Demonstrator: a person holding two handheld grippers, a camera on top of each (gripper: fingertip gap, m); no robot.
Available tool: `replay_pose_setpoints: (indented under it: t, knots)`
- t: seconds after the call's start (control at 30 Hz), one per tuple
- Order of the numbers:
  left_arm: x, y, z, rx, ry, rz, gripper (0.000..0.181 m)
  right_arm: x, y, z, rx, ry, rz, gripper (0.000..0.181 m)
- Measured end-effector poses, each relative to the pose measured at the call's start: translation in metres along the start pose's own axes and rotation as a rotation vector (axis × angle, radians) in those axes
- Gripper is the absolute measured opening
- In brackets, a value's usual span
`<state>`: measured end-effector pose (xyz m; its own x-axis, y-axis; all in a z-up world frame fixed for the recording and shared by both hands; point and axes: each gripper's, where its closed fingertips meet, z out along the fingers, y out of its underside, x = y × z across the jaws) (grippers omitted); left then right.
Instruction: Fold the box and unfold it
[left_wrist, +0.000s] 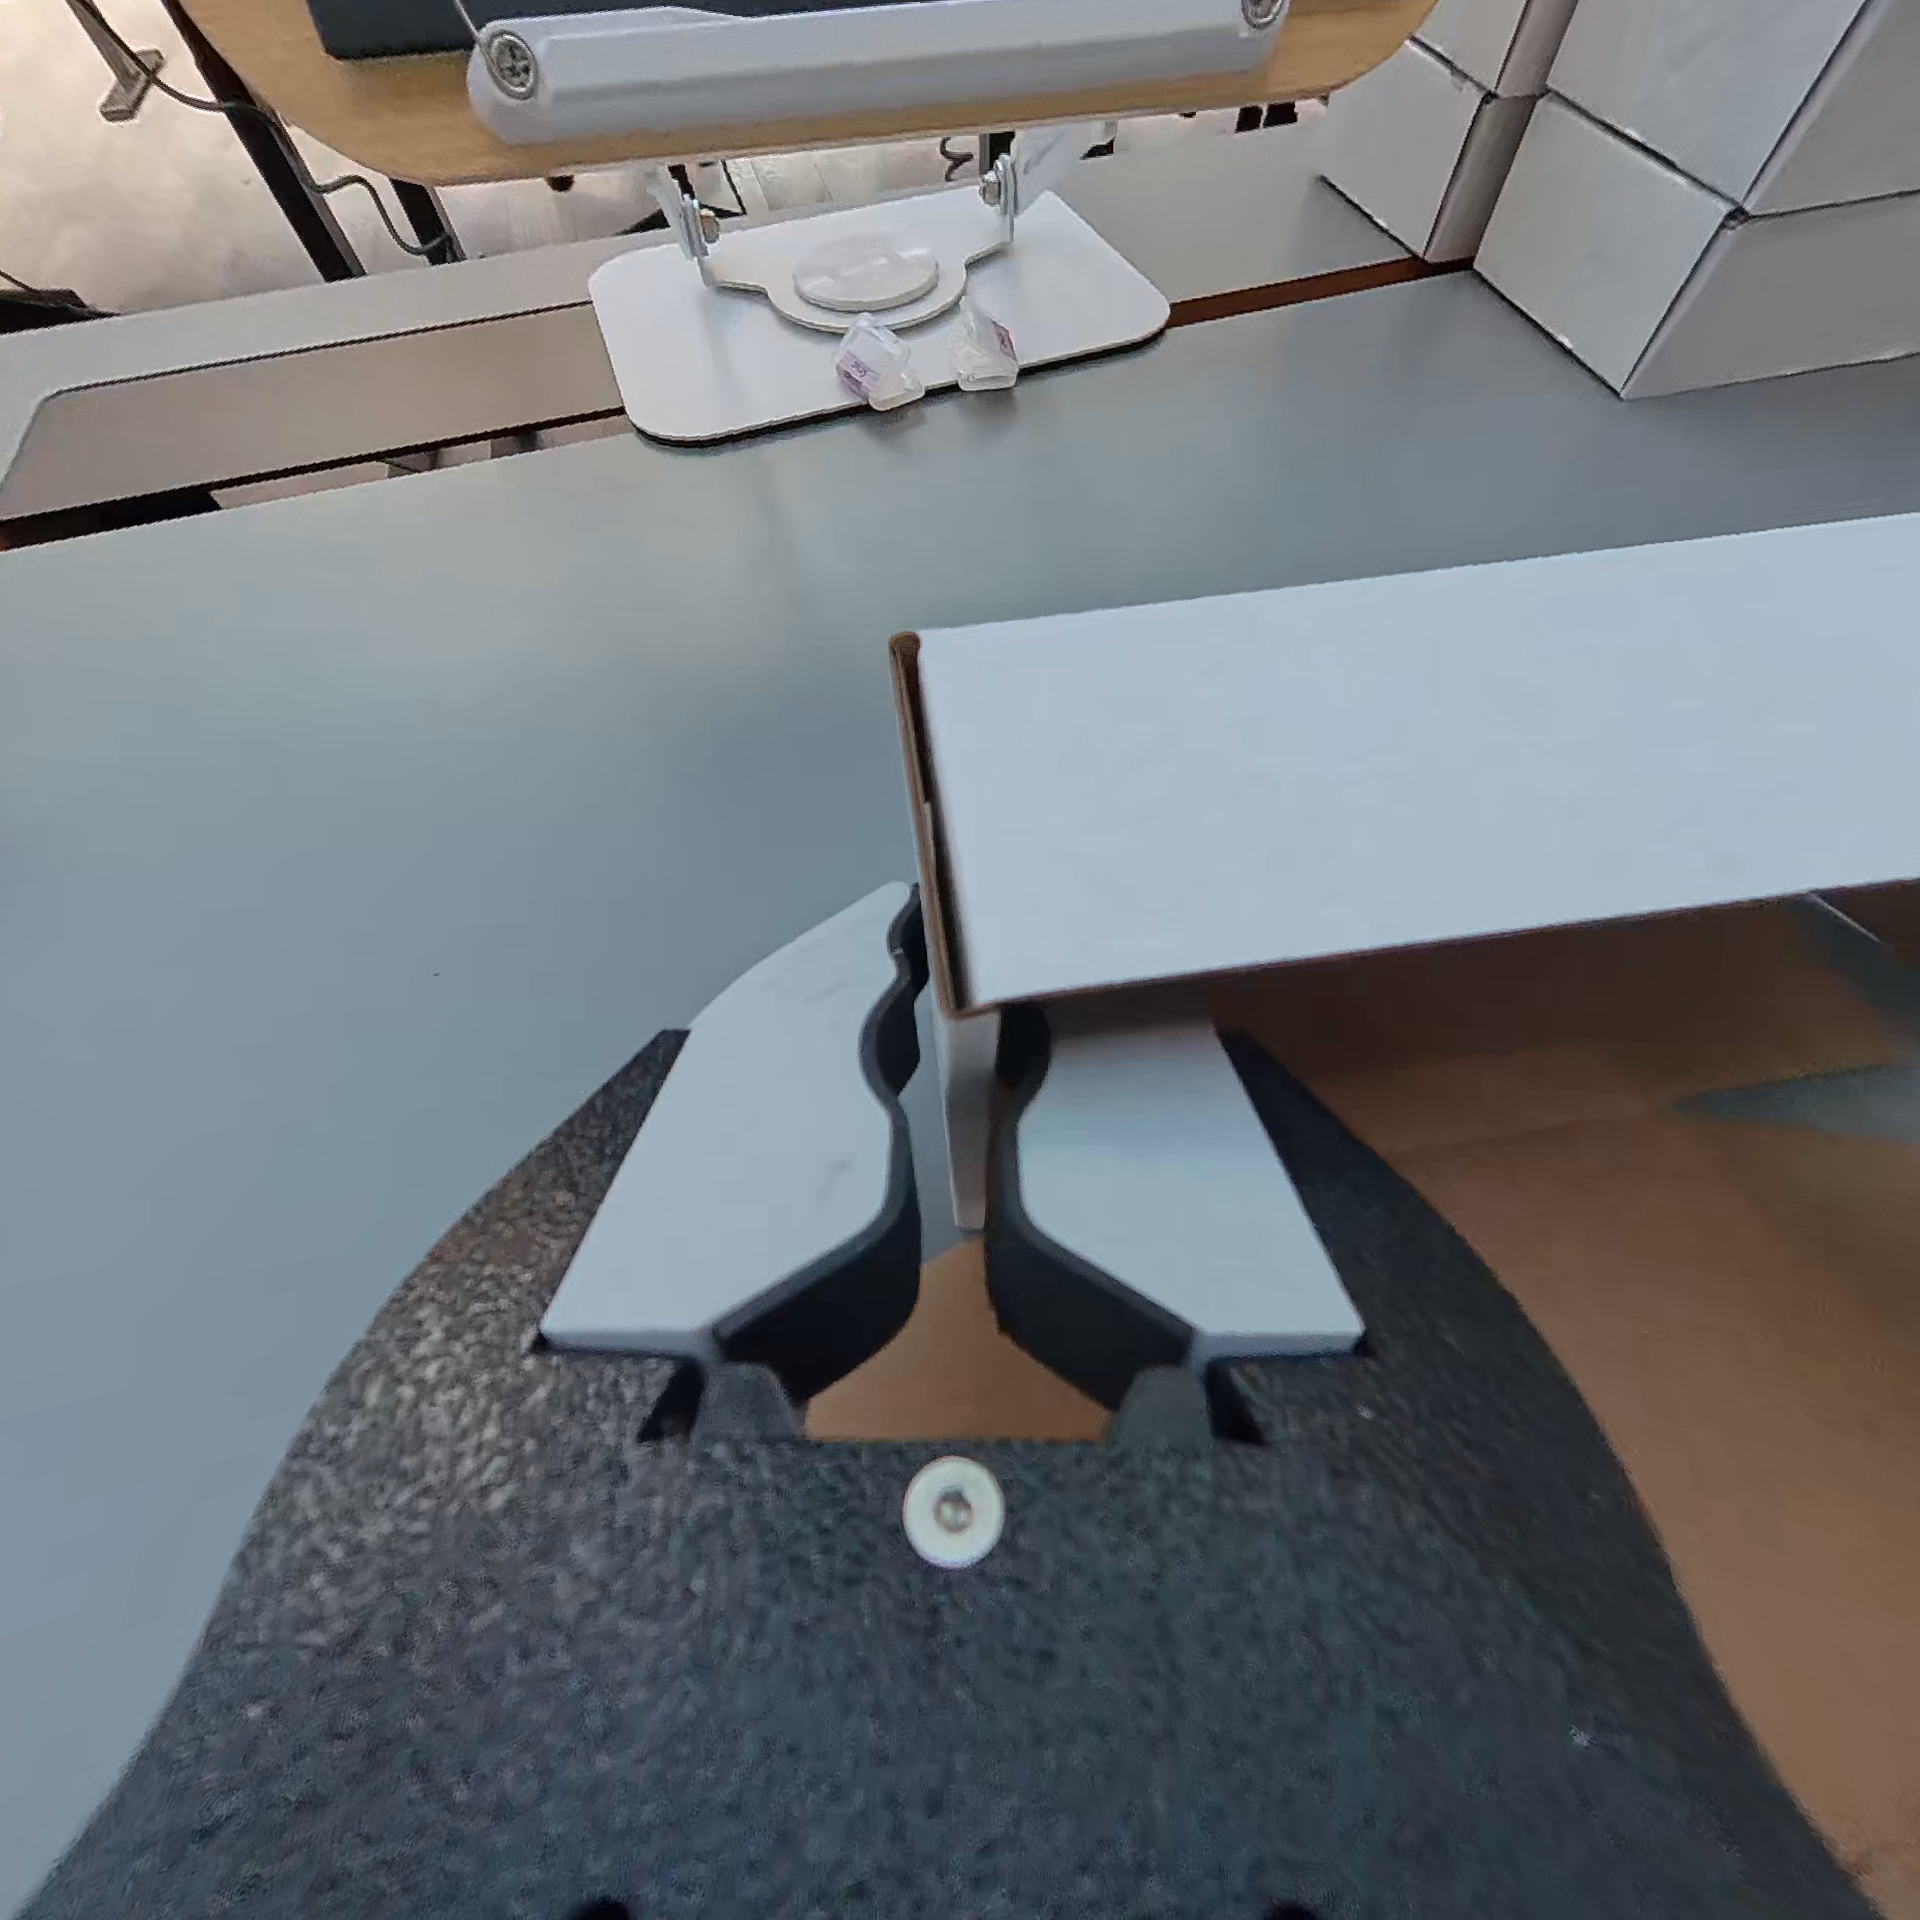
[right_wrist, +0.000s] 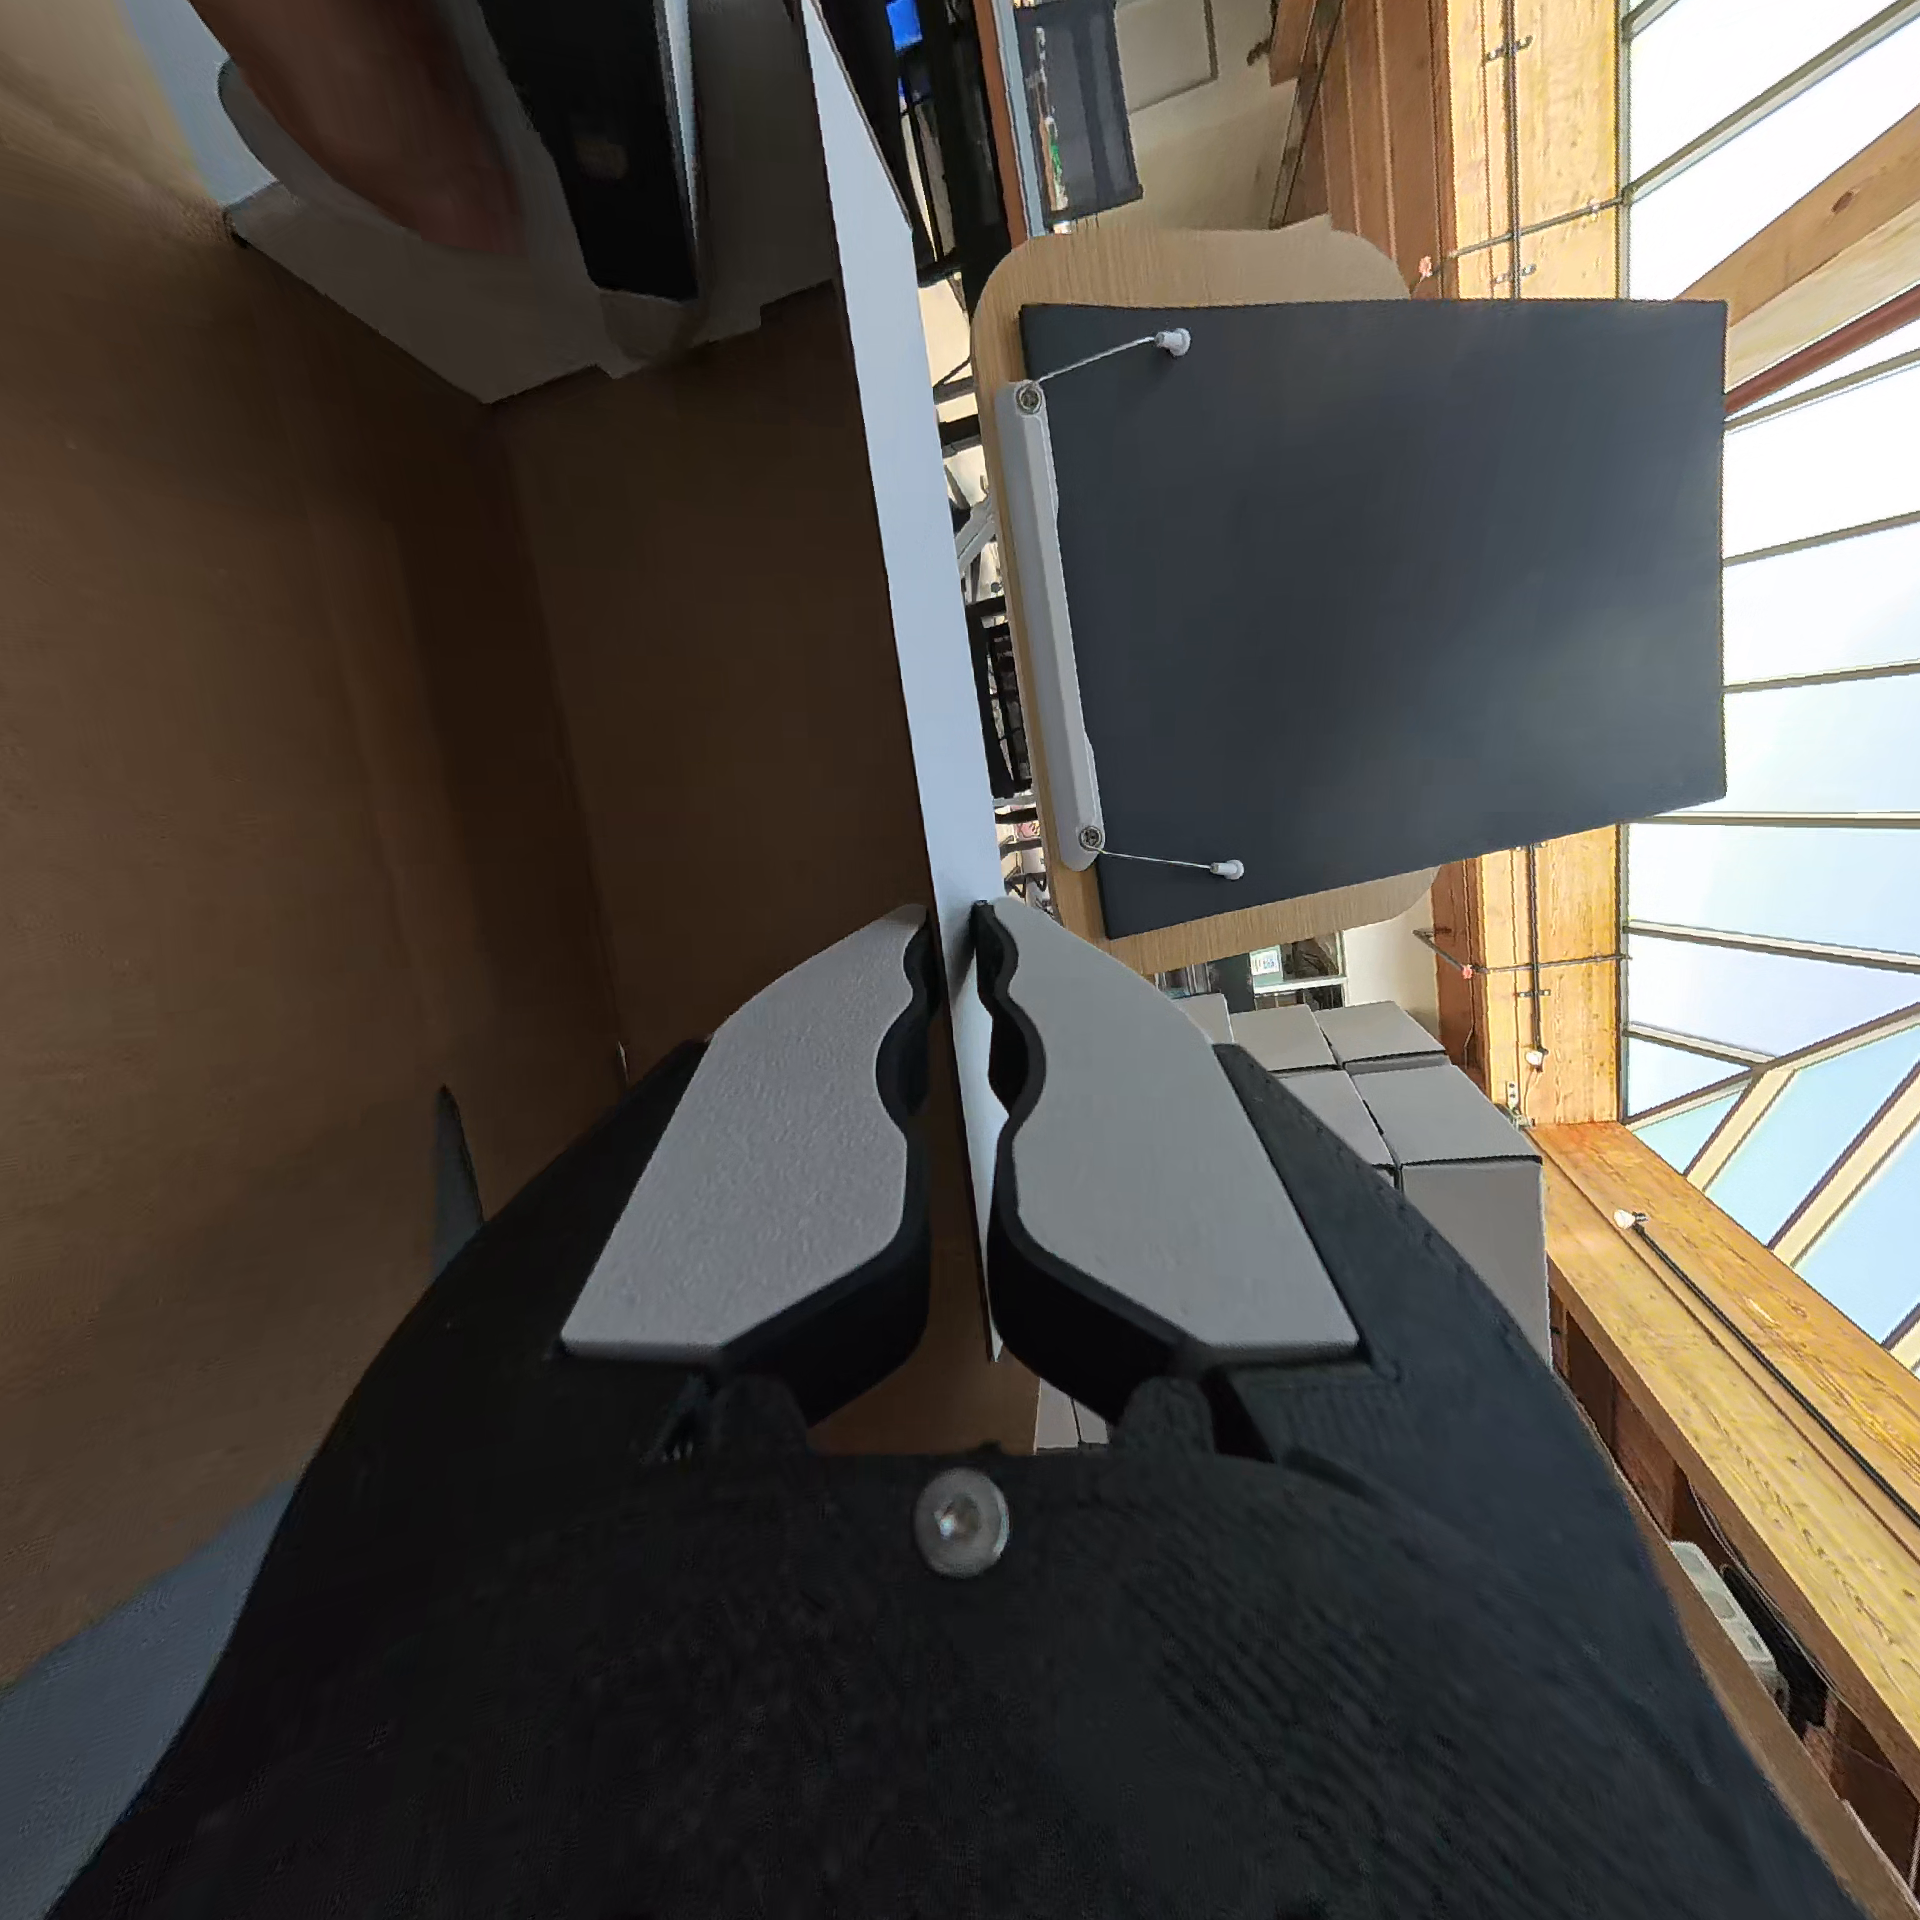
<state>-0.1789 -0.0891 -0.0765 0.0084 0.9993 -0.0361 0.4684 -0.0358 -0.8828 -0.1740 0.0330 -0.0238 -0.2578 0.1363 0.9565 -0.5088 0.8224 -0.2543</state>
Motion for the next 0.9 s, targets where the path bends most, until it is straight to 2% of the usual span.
replay_pose_setpoints:
  t: [0.13,0.27,0.4,0.47,0.53,0.6,0.7,0.9]
  knots:
    - [-0.005,-0.003,0.006,0.006,-0.055,0.005,0.004,-0.001,0.000,0.002,-0.056,0.006,-0.025,0.007]
    - [-0.005,-0.003,0.007,0.006,-0.041,-0.003,0.005,-0.003,-0.001,-0.001,-0.022,-0.043,-0.016,0.013]
    - [-0.005,-0.004,0.008,0.009,-0.031,-0.001,0.005,0.007,-0.035,-0.026,0.136,-0.169,0.172,0.010]
    - [-0.005,-0.004,0.008,0.010,-0.037,0.005,0.005,0.033,-0.050,-0.031,0.180,-0.107,0.252,0.000]
    - [-0.005,-0.004,0.008,0.010,-0.034,0.000,0.005,0.046,-0.056,-0.020,0.165,-0.060,0.262,0.000]
    - [-0.005,-0.004,0.008,0.010,-0.035,0.002,0.005,0.026,-0.056,0.002,0.090,-0.176,0.221,0.001]
    - [-0.005,-0.004,0.008,0.013,-0.029,-0.006,0.006,0.007,-0.057,0.026,0.013,-0.225,0.206,0.000]
    - [-0.014,-0.007,-0.002,0.066,-0.044,-0.009,0.013,-0.003,-0.056,0.033,0.004,-0.199,0.258,0.000]
